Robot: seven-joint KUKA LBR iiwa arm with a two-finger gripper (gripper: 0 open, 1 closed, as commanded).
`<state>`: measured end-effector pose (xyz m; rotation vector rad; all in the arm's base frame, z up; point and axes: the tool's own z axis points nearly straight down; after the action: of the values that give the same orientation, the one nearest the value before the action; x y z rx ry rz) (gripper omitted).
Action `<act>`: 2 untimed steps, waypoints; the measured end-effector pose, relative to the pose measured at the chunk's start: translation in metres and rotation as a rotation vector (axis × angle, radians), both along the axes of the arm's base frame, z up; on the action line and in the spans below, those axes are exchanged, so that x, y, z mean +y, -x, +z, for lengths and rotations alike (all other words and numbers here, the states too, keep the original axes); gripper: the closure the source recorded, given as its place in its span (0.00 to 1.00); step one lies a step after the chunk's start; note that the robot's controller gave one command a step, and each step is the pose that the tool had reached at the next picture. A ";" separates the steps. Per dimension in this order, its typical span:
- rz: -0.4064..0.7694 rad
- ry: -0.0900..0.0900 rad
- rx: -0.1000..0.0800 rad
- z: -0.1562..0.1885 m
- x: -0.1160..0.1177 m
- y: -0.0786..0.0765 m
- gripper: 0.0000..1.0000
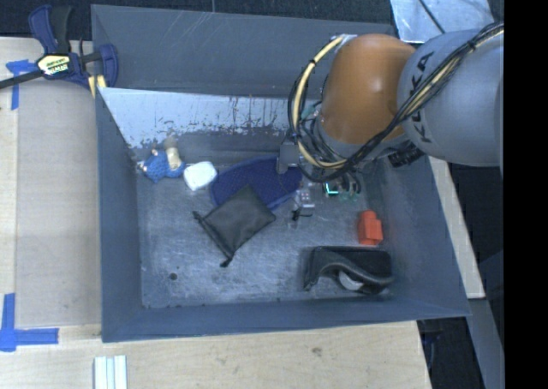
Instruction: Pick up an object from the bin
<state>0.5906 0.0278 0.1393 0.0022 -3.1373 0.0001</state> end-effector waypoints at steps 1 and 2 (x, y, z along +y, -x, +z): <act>0.345 0.000 -0.015 -0.066 -0.002 -0.020 0.00; 0.343 0.000 -0.020 -0.063 -0.002 -0.021 1.00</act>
Offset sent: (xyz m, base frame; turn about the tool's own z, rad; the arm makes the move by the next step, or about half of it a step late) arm 0.0167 -0.0018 -0.0679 -0.3469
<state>0.6118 0.0261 0.0766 0.5416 -3.1106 0.0006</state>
